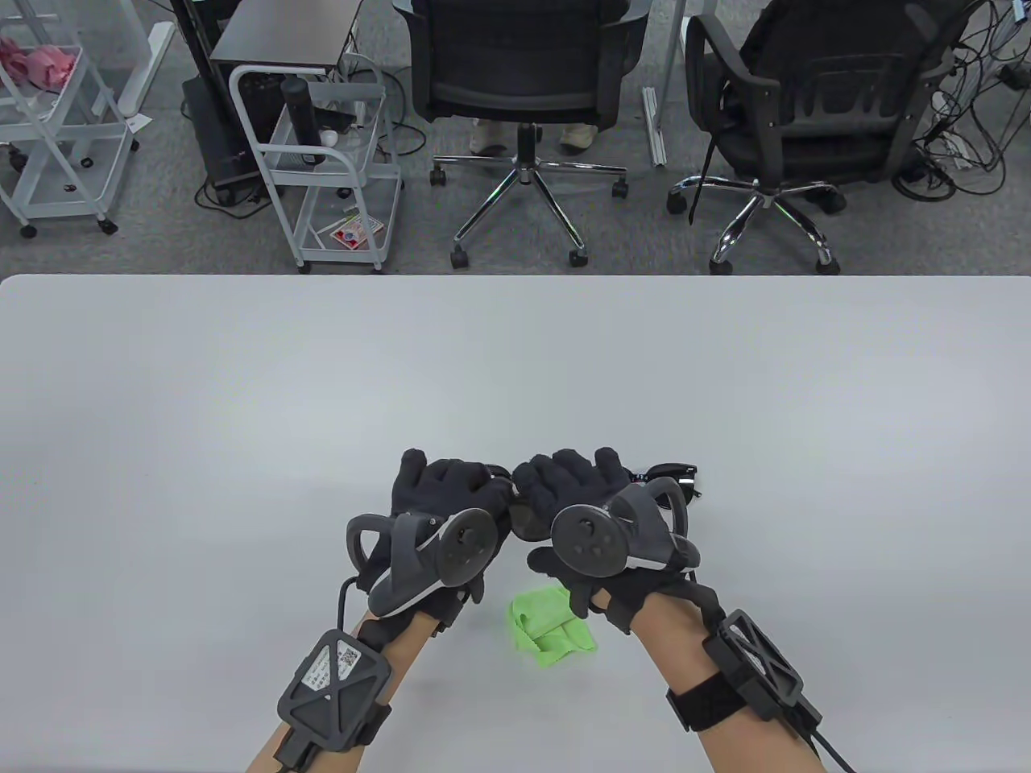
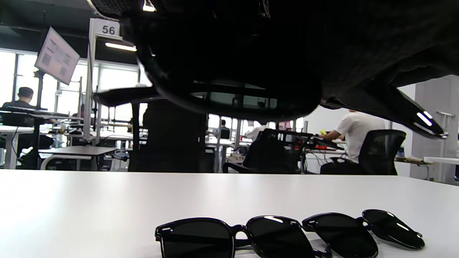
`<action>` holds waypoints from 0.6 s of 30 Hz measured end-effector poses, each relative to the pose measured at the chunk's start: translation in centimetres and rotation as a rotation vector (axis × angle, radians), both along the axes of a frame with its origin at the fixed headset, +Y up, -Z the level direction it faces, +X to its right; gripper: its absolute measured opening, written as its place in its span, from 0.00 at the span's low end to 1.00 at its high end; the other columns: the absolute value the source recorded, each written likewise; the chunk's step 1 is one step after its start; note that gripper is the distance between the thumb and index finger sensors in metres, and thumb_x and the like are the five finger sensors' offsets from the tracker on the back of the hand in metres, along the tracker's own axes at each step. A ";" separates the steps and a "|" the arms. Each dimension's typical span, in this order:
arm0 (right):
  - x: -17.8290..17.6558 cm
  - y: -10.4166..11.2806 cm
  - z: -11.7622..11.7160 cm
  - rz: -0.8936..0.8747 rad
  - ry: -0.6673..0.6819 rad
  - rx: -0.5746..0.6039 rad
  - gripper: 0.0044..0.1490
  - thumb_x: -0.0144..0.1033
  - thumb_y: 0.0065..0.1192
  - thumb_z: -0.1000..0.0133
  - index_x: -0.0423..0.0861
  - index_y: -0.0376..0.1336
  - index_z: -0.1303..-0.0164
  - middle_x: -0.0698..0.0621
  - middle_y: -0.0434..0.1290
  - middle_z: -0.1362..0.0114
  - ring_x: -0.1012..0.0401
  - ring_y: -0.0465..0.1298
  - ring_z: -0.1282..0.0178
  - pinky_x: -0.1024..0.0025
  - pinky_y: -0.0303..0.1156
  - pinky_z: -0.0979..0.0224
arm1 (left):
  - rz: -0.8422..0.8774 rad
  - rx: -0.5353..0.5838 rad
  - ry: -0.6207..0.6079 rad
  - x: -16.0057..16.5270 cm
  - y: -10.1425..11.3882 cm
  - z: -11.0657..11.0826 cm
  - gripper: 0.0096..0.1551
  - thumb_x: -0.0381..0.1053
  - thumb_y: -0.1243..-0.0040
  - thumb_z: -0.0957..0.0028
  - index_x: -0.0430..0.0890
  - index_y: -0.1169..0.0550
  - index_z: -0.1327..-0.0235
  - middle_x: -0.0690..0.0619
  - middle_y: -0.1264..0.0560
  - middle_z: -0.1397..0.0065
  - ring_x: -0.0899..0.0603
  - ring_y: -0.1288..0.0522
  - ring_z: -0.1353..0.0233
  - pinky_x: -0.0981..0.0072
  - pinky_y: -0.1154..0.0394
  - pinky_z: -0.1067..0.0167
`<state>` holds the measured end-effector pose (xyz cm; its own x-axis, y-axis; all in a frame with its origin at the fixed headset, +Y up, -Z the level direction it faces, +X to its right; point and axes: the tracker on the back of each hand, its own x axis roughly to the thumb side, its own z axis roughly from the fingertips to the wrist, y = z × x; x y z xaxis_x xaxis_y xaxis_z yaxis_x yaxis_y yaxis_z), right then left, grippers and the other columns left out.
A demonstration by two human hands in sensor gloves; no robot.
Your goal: Dust sunglasses
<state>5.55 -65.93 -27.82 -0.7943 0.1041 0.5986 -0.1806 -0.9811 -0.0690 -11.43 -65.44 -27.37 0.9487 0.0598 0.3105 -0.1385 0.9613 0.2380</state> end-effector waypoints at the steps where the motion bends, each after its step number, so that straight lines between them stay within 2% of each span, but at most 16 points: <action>1: 0.0 -0.3 0.2 0.011 -0.007 0.067 0.60 0.52 0.81 0.57 0.40 0.54 0.23 0.40 0.64 0.20 0.39 0.67 0.23 0.29 0.54 0.27 | 0.008 -0.012 -0.006 0.2 -0.2 0.0 0.24 0.68 0.30 0.62 0.69 0.15 0.50 0.68 0.23 0.36 0.51 0.23 0.28 0.40 0.39 0.23; 3: -0.3 -0.6 0.6 0.074 -0.007 0.158 0.61 0.53 0.83 0.59 0.39 0.55 0.23 0.41 0.66 0.21 0.40 0.69 0.25 0.30 0.56 0.27 | 0.050 -0.053 -0.012 0.4 -0.7 -0.1 0.24 0.68 0.31 0.61 0.69 0.16 0.50 0.67 0.23 0.35 0.51 0.23 0.29 0.40 0.39 0.23; 5: -0.6 -0.6 0.9 0.116 -0.010 0.200 0.60 0.54 0.83 0.59 0.39 0.57 0.24 0.41 0.69 0.24 0.42 0.72 0.28 0.31 0.58 0.27 | 0.055 -0.070 -0.014 0.4 -0.9 -0.3 0.24 0.67 0.31 0.61 0.69 0.17 0.50 0.67 0.23 0.35 0.51 0.23 0.28 0.40 0.39 0.23; 8: -0.8 -0.7 1.1 0.110 -0.005 0.215 0.59 0.56 0.83 0.58 0.38 0.58 0.25 0.41 0.71 0.27 0.42 0.75 0.32 0.32 0.60 0.28 | 0.023 -0.045 -0.018 0.4 -1.0 -0.1 0.24 0.68 0.32 0.60 0.70 0.17 0.49 0.67 0.23 0.35 0.51 0.23 0.28 0.41 0.38 0.23; 11: -0.7 -0.4 1.2 0.111 0.012 0.281 0.59 0.61 0.83 0.58 0.37 0.61 0.27 0.41 0.75 0.31 0.44 0.78 0.36 0.33 0.63 0.28 | -0.053 0.002 -0.031 0.7 -1.1 0.2 0.26 0.69 0.35 0.61 0.71 0.20 0.46 0.68 0.26 0.31 0.51 0.26 0.25 0.41 0.39 0.22; 13: -0.2 -0.2 1.1 0.085 -0.010 0.255 0.58 0.60 0.83 0.57 0.37 0.61 0.27 0.41 0.74 0.30 0.44 0.77 0.35 0.33 0.63 0.28 | -0.120 -0.013 -0.056 0.8 -1.5 0.4 0.38 0.73 0.34 0.65 0.71 0.27 0.37 0.67 0.32 0.24 0.49 0.31 0.20 0.40 0.42 0.21; 15: 0.5 -0.1 1.0 0.031 -0.033 0.231 0.58 0.59 0.83 0.57 0.37 0.61 0.27 0.41 0.74 0.30 0.43 0.77 0.35 0.33 0.62 0.28 | -0.211 0.002 -0.059 1.0 -1.9 0.6 0.55 0.74 0.30 0.71 0.67 0.39 0.26 0.67 0.37 0.21 0.48 0.33 0.18 0.39 0.43 0.21; 16: 0.8 -0.1 0.9 0.013 -0.037 0.211 0.57 0.59 0.83 0.57 0.38 0.61 0.27 0.41 0.74 0.29 0.43 0.77 0.35 0.32 0.62 0.28 | -0.268 0.023 -0.054 1.1 -2.0 0.6 0.60 0.74 0.29 0.71 0.66 0.43 0.24 0.66 0.39 0.20 0.48 0.33 0.18 0.39 0.42 0.21; 18: 1.0 -0.2 0.8 0.004 -0.035 0.188 0.57 0.59 0.84 0.57 0.38 0.61 0.27 0.41 0.73 0.29 0.43 0.77 0.34 0.32 0.62 0.28 | -0.285 0.060 -0.056 1.1 -1.9 0.6 0.56 0.71 0.27 0.70 0.66 0.41 0.25 0.67 0.35 0.22 0.52 0.28 0.22 0.42 0.39 0.22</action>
<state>6.60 -66.11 -26.99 -0.8151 -0.0101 0.5793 -0.1714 -0.9509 -0.2577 -10.28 -67.32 -26.73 0.9060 -0.2266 0.3576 0.1206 0.9478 0.2951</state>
